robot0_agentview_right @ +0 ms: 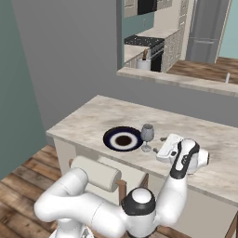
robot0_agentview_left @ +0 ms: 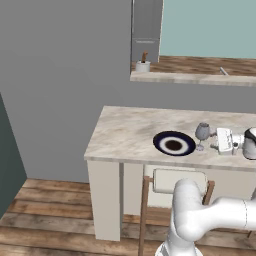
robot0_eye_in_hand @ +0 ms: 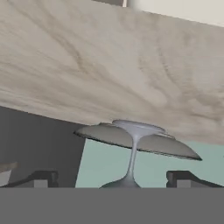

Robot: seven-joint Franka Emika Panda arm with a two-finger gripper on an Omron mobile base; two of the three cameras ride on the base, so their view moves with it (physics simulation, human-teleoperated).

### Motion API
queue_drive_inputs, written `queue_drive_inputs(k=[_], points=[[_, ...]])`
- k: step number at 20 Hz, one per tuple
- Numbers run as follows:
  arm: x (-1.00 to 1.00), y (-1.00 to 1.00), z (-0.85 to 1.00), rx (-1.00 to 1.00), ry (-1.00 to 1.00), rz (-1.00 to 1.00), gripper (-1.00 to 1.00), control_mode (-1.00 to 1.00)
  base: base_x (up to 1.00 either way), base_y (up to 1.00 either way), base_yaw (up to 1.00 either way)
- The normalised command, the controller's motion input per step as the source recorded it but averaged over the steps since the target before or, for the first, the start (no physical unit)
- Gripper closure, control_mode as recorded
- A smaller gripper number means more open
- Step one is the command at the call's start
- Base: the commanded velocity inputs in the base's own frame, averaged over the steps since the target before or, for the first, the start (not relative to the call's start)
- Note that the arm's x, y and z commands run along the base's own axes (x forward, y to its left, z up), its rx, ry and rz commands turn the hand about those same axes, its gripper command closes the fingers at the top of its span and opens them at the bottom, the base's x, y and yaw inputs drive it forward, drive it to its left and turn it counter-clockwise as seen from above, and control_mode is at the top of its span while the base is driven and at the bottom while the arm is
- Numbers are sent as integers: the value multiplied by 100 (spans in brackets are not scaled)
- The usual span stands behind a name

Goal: Retrieve the wine glasses from the counter and place one next to each plate.

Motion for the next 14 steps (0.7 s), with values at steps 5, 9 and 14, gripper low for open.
queue_drive_inputs(k=[5,9,14], points=[[-62,-24,70,4,-18,-16,-100,-100,0,0,0],[-37,-6,90,11,-12,-13,-100,-100,0,0,0],[-48,2,100,16,-16,-8,-100,-100,0,0,0]])
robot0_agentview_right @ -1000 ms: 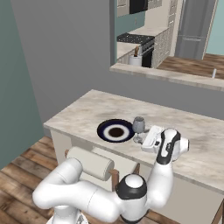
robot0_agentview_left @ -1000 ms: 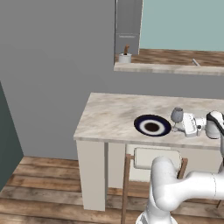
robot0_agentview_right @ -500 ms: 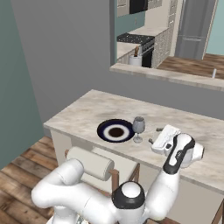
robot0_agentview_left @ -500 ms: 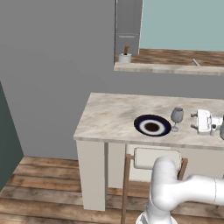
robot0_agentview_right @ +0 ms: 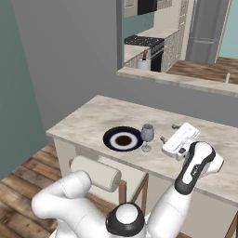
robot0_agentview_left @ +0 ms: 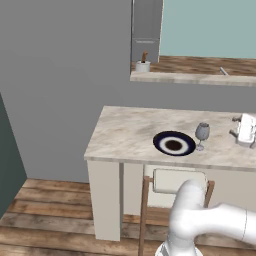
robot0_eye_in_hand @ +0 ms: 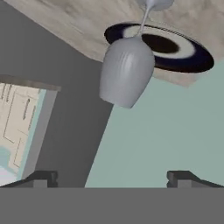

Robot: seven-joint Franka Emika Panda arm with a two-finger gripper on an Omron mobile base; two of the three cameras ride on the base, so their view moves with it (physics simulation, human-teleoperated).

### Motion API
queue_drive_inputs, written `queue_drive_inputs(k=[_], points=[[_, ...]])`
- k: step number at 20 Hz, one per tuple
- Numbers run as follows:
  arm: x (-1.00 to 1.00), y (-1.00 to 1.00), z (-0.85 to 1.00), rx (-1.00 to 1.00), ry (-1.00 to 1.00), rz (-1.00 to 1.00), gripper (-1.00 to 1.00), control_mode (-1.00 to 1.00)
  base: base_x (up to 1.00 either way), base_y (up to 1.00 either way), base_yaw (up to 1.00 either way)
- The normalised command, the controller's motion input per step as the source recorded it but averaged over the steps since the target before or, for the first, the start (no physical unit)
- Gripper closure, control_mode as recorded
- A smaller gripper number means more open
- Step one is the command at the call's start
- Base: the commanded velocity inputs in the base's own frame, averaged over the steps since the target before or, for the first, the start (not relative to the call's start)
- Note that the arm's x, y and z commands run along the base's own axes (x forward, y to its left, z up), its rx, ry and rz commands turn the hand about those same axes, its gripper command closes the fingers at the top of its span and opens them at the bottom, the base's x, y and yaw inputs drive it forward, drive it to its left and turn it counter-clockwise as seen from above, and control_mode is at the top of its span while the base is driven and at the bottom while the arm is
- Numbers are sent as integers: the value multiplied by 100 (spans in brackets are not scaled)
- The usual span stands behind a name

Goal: Retrieve the wine glasses from the counter and place one next to each plate.

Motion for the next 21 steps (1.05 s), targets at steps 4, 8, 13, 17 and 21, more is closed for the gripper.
queue_drive_inputs(k=[4,8,13,17,21], points=[[-64,22,98,14,-21,-1,-100,-100,0,0,0],[-78,43,88,7,-23,0,-100,-100,0,0,0],[-98,61,72,-7,-19,3,-100,-100,0,0,0],[-98,73,83,-11,-17,4,-100,-100,0,0,0],[-86,70,99,-15,-15,1,-100,-100,0,0,0]])
